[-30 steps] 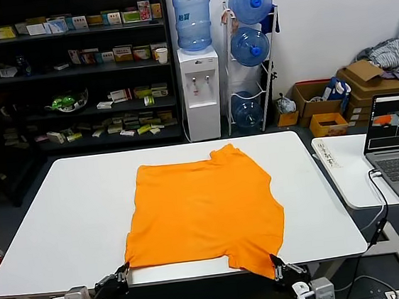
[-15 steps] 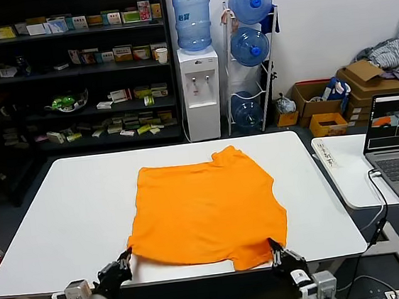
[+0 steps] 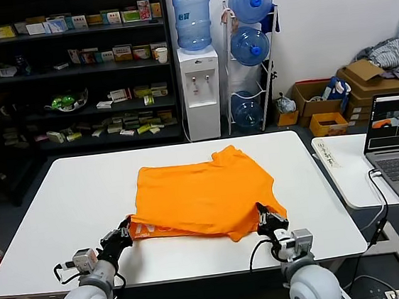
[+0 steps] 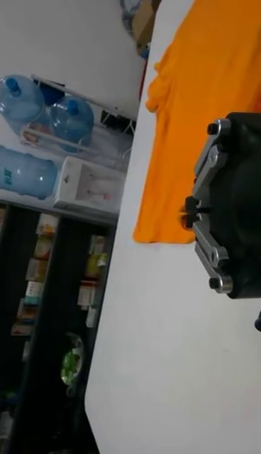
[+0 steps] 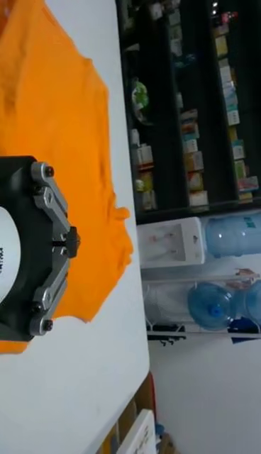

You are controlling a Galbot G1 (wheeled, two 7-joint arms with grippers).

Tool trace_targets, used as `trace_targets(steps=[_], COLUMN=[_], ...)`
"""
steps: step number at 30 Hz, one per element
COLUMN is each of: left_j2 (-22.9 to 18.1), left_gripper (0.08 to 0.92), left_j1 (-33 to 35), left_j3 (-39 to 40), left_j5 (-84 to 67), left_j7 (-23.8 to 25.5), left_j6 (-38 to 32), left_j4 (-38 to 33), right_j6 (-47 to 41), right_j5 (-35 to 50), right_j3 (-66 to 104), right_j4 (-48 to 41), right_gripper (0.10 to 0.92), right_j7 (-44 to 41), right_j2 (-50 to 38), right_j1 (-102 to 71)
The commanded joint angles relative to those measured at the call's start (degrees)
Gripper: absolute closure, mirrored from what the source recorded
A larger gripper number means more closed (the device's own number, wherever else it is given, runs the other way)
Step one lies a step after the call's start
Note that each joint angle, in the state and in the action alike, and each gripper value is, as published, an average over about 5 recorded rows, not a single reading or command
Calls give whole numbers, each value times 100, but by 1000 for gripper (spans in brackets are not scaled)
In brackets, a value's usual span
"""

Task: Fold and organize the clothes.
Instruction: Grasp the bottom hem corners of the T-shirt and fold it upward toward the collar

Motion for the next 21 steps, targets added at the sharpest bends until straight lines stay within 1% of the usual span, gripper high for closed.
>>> trace_targets(steps=[1, 9, 16, 18, 21], left_j2=[-24, -107, -156, -190, -252], left_gripper=[905, 905, 905, 893, 846], left_j1=[-553, -710, -808, -865, -937], left_j3=[186, 304, 353, 364, 366], left_j5=[92, 278, 430, 458, 517], left_j7=[3, -65, -18, 6, 63], left_j6=[-98, -88, -83, -79, -73], left_j4=[525, 704, 922, 1037, 1190], right_j6=[-13, -15, 45, 52, 30], right_j5=[117, 81, -35, -73, -120], right_j3=[-193, -287, -331, -354, -370], right_j4=[-413, -550, -826, -926, -970], right_gripper=[901, 901, 898, 876, 801], right_j7=[94, 39, -25, -72, -142], right_j2=[43, 92, 183, 231, 280], right_j1=[720, 764, 887, 939, 966])
